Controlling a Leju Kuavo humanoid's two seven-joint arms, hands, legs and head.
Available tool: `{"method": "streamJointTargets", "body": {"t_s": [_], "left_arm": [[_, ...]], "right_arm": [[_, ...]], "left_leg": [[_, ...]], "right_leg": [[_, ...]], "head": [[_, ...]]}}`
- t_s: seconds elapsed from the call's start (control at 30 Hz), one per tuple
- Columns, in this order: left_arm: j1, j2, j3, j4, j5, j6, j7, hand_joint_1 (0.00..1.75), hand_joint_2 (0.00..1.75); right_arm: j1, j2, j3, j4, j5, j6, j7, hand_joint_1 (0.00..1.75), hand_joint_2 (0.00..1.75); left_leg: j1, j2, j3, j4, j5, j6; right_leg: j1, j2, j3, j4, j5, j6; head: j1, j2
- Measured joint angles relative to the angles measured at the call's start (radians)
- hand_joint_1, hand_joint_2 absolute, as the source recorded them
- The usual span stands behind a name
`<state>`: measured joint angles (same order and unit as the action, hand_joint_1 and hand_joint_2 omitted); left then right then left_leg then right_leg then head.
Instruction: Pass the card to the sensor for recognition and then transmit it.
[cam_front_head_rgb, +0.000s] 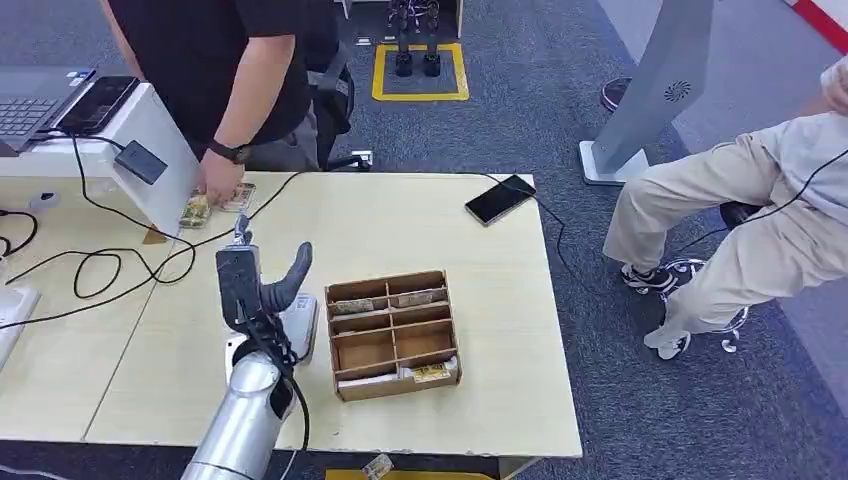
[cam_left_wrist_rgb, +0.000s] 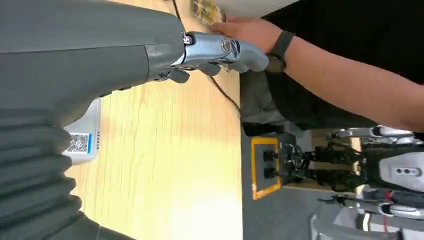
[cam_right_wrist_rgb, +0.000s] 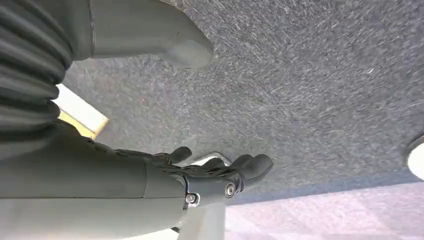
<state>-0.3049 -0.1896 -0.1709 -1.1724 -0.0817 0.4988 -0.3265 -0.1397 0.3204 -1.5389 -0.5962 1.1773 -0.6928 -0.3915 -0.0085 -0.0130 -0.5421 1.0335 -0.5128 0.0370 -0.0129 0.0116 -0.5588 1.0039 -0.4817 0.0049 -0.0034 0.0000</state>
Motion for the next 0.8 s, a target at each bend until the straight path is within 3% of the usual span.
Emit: {"method": "streamJointTargets", "body": {"t_s": [0.07,0.17,0.27,0.37,0.5,0.53,0.8], "left_arm": [[0.039,-0.009,0.000,-0.049,-0.034,0.076,-0.040,0.00,0.00],[0.127,-0.049,-0.008,-0.164,-0.132,0.183,-0.197,0.00,0.00],[0.169,-0.056,-0.021,-0.273,-0.181,0.194,-0.312,0.00,0.00],[0.189,-0.056,-0.036,-0.359,-0.183,0.199,-0.364,0.00,0.00],[0.227,-0.054,-0.054,-0.452,-0.191,0.198,-0.374,0.00,0.00],[0.232,-0.053,-0.056,-0.466,-0.193,0.198,-0.375,0.00,1.75],[0.233,-0.049,-0.083,-0.515,-0.157,0.198,-0.375,0.00,1.75]], "right_arm": [[0.002,0.005,0.000,-0.012,-0.018,0.000,0.012,0.00,1.75],[0.004,0.010,0.000,-0.024,-0.033,0.000,0.009,0.00,1.75],[0.004,0.010,0.000,-0.032,-0.036,0.000,0.009,0.00,1.75],[0.005,0.011,0.000,-0.038,-0.054,0.000,0.010,0.00,1.75],[0.005,0.012,0.000,-0.044,-0.061,0.000,0.016,0.00,1.75],[0.005,0.012,0.000,-0.045,-0.061,0.000,0.018,0.00,1.75],[0.005,0.013,0.000,-0.046,-0.062,0.000,0.030,0.00,1.75]], "left_leg": [[0.000,0.000,0.000,0.000,0.000,0.000],[0.000,0.000,-0.002,0.000,-0.001,0.001],[0.000,0.000,-0.002,0.000,-0.001,0.001],[0.000,0.000,-0.002,0.000,-0.001,0.001],[0.000,0.001,-0.001,0.000,0.000,0.000],[0.000,0.000,-0.002,0.000,0.000,0.000],[0.000,0.000,-0.002,0.000,0.000,0.000]], "right_leg": [[0.000,0.000,-0.001,0.000,0.000,0.000],[0.000,0.001,-0.001,0.000,0.000,0.000],[0.000,0.000,-0.002,0.000,0.000,0.000],[0.000,0.000,-0.002,0.000,0.000,0.000],[0.000,0.000,-0.002,0.000,0.000,0.000],[0.000,0.000,-0.002,0.000,0.000,0.000],[0.000,0.000,-0.002,0.000,0.000,0.000]], "head": [[0.000,0.000],[0.000,0.000],[0.000,0.000],[0.001,0.000],[0.000,0.000],[0.000,0.000],[0.000,0.000]]}}
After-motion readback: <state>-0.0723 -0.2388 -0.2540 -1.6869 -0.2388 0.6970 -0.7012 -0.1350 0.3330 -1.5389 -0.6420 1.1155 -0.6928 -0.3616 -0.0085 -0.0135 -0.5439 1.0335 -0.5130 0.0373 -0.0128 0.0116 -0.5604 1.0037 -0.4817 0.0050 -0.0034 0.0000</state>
